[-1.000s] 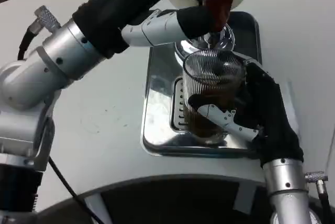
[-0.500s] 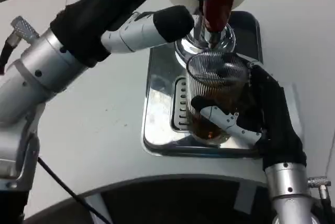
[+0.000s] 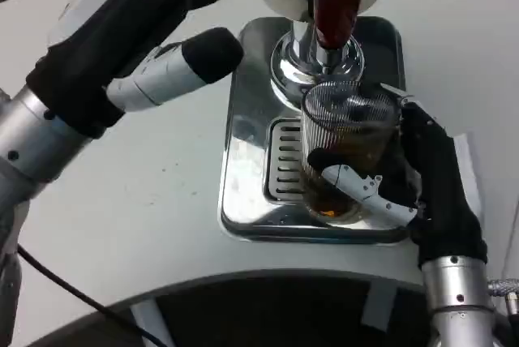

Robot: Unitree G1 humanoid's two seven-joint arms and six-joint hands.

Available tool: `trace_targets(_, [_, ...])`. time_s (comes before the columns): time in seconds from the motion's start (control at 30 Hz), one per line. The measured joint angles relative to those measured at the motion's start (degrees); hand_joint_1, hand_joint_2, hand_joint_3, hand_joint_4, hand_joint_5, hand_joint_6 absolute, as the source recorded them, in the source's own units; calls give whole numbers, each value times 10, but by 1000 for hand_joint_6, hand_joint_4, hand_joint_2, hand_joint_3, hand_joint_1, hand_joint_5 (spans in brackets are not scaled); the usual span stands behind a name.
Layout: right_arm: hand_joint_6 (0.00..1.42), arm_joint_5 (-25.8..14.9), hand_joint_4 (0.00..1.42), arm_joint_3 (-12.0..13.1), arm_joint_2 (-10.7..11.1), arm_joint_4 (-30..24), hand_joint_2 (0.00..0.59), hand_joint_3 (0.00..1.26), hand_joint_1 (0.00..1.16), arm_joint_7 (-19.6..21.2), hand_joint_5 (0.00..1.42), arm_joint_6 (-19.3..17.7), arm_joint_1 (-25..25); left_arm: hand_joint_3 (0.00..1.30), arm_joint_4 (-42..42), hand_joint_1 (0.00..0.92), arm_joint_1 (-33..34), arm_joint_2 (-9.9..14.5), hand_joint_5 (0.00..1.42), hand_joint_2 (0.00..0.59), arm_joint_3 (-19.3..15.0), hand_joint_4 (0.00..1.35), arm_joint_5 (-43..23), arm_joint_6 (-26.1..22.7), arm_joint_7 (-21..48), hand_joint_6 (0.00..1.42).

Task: Grasp the cup under the faucet to collect the drink, then remove the cup.

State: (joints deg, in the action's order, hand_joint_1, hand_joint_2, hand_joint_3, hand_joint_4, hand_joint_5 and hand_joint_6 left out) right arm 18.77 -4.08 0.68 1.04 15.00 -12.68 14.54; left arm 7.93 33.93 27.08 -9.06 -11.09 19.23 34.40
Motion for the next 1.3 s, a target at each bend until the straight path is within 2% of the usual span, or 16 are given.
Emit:
trace_targets(0.33, [531, 0, 662, 15, 1, -22, 215, 556, 878, 0, 783, 5, -15, 240, 48, 0, -83, 0, 333, 67, -35, 279, 1, -25, -37, 336])
trace_targets(0.77, [576, 0, 662, 33, 4, -67, 184, 571, 958, -1, 826, 7, -38, 243, 104, 0, -203, 0, 343, 67, -57, 291, 6, -41, -71, 337])
trace_targets(0.93, [607, -1, 679, 40, 8, -97, 173, 590, 978, -6, 843, 13, -62, 253, 131, 0, -267, -4, 343, 75, -57, 294, 29, -39, -84, 337])
trace_targets(1.3, [645, -6, 706, 49, 16, -149, 155, 624, 998, -21, 863, 15, -107, 259, 137, 0, -318, -12, 343, 77, -57, 294, 54, -23, -102, 332])
